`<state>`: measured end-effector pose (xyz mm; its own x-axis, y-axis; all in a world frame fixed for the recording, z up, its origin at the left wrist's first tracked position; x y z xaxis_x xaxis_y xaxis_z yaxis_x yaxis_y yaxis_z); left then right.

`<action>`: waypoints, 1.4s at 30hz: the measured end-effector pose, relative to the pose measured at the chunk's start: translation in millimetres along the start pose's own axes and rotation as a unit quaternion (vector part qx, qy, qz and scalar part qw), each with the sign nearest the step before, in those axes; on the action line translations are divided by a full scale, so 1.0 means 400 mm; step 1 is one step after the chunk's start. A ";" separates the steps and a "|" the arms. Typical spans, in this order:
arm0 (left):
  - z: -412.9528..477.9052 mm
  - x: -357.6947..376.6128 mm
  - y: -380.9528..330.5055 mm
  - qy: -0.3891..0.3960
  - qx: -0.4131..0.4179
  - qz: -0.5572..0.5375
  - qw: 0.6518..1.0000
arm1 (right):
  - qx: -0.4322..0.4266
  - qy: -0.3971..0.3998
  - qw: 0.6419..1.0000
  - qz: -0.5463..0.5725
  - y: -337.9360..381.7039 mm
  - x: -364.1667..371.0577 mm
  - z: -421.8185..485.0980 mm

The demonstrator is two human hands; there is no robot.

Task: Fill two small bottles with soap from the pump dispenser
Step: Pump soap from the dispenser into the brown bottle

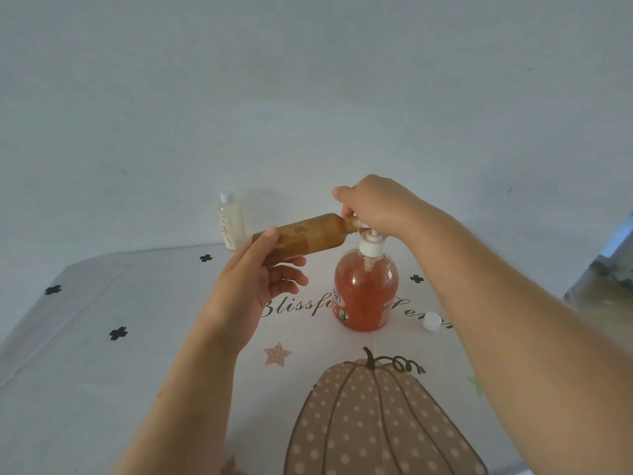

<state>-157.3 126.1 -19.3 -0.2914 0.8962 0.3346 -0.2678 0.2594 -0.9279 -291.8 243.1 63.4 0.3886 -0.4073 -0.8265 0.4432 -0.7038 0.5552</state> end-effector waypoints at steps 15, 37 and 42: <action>-0.002 -0.005 -0.008 -0.017 0.012 0.015 1.000 | -0.006 -0.042 0.999 0.029 -0.011 -0.001 0.003; -0.012 0.015 -0.018 -0.016 0.025 0.004 1.000 | 0.047 -0.078 0.994 0.053 -0.025 -0.017 0.010; -0.008 0.008 -0.008 -0.018 0.017 0.007 1.000 | 0.033 -0.069 0.996 0.050 -0.031 0.001 0.019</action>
<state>-154.4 129.2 -15.8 -0.3272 0.8864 0.3276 -0.2945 0.2338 -0.9266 -303.1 247.3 55.5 0.3112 -0.5506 -0.7746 0.3511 -0.6908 0.6321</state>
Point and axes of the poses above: each hand's wrist, its own z-axis towards the middle knuckle, its own x-axis out of the palm, y = z × x, the point moved 9 cm from there along z, towards the middle knuckle, and after that the axes turned 5 degrees about y, right-handed, at the moved point
